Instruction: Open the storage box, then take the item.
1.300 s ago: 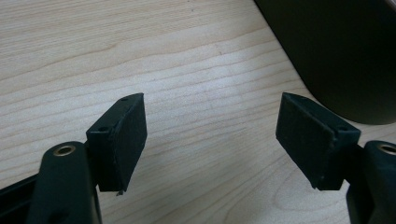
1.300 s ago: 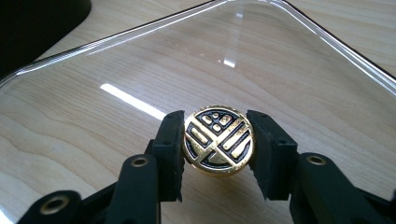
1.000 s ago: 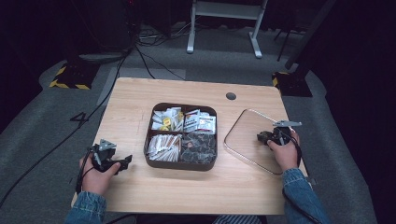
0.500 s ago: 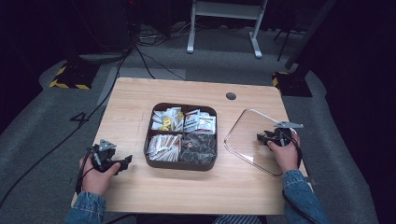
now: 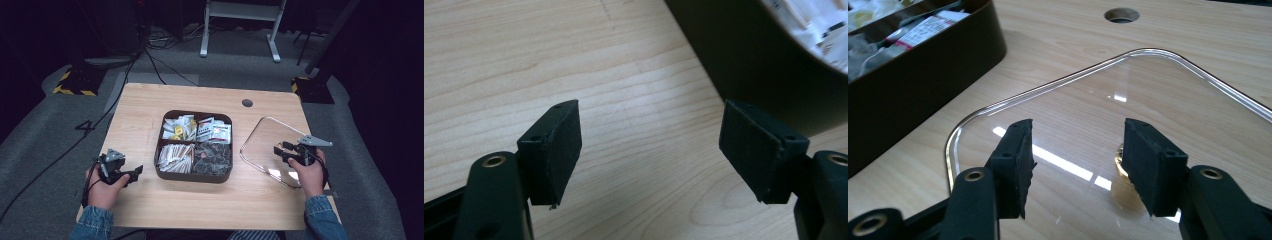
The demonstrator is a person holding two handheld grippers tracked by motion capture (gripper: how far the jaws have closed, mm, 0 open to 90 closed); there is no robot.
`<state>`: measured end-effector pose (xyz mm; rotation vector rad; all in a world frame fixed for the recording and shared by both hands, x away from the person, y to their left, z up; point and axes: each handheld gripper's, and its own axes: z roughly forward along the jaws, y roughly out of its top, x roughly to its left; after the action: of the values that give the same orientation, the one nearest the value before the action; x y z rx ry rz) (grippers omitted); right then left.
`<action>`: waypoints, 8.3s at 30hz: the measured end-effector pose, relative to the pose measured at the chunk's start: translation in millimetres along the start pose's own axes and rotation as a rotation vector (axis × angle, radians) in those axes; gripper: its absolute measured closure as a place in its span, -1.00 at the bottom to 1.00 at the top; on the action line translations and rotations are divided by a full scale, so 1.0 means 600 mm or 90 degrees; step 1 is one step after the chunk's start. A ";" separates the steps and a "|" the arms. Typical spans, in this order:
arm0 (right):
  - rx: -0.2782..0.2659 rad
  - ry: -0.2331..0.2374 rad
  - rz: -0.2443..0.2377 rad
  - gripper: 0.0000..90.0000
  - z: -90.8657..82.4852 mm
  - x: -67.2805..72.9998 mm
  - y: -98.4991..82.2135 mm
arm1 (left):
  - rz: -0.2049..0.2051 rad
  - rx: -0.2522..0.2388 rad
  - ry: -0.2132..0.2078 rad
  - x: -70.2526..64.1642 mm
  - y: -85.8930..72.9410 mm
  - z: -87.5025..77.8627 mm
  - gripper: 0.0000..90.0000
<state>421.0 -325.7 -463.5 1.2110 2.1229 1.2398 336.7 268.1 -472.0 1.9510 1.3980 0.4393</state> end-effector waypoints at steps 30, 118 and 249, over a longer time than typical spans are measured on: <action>0.063 0.149 -0.073 0.10 0.000 0.130 -0.053 | 0.034 -0.064 -0.083 -0.073 0.079 -0.010 -0.24; 0.026 0.174 -0.060 0.09 -0.011 0.133 -0.046 | 0.037 -0.090 0.041 -0.020 0.093 -0.066 1.00; 0.057 -0.072 0.021 0.32 0.044 -0.045 -0.007 | -0.008 -0.040 0.050 0.021 -0.049 -0.063 -0.35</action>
<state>451.5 -336.1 -483.1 1.3269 2.1032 1.0732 297.7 297.7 -467.3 1.8918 1.4273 0.5532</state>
